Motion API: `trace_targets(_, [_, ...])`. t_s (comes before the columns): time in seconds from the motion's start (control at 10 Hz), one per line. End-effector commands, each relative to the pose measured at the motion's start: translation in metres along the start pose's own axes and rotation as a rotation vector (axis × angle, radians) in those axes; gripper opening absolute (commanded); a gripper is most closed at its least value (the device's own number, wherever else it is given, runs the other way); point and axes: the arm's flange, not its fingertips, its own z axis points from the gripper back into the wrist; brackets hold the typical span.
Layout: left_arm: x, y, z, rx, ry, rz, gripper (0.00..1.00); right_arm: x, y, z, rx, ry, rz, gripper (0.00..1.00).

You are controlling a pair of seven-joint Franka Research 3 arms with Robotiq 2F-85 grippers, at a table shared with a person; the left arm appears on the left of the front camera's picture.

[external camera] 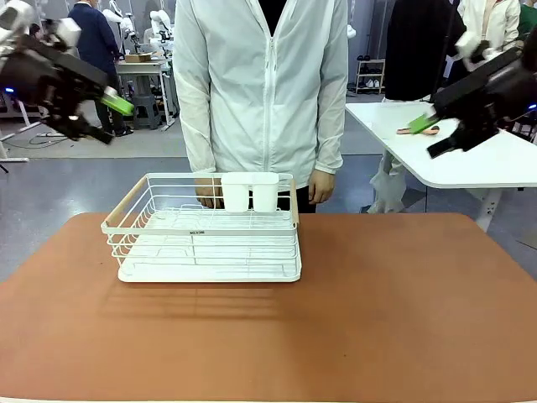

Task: Clean the table.
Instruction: Pick up the Lint Roller when the human hands it over.

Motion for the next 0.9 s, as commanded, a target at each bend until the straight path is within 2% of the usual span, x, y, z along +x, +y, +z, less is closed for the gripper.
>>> trace_targets(0.0, [0.000, 0.033, 0.020, -0.053, -0.031, 0.149, 1.00, 0.012, -0.034, 0.013, 0.064, 0.014, -0.222, 1.00])
trace_targets(0.1, [-0.004, 0.059, 0.049, -0.055, -0.124, 0.250, 1.00, 0.012, -0.061, 0.038, 0.082, 0.036, -0.303, 1.00])
trace_targets(0.2, [-0.012, 0.079, 0.073, -0.081, -0.160, 0.317, 1.00, 0.007, -0.086, 0.061, 0.112, -0.009, -0.367, 1.00])
trace_targets(0.4, [-0.027, 0.113, 0.118, -0.094, -0.168, 0.472, 1.00, -0.009, -0.118, 0.097, 0.153, -0.066, -0.444, 1.00])
trace_targets(0.5, [-0.036, 0.128, 0.141, -0.114, -0.201, 0.496, 1.00, -0.017, -0.124, 0.116, 0.163, -0.101, -0.455, 1.00])
trace_targets(0.8, [-0.059, 0.150, 0.176, -0.159, -0.204, 0.501, 1.00, -0.034, -0.149, 0.157, 0.174, -0.171, -0.528, 1.00])
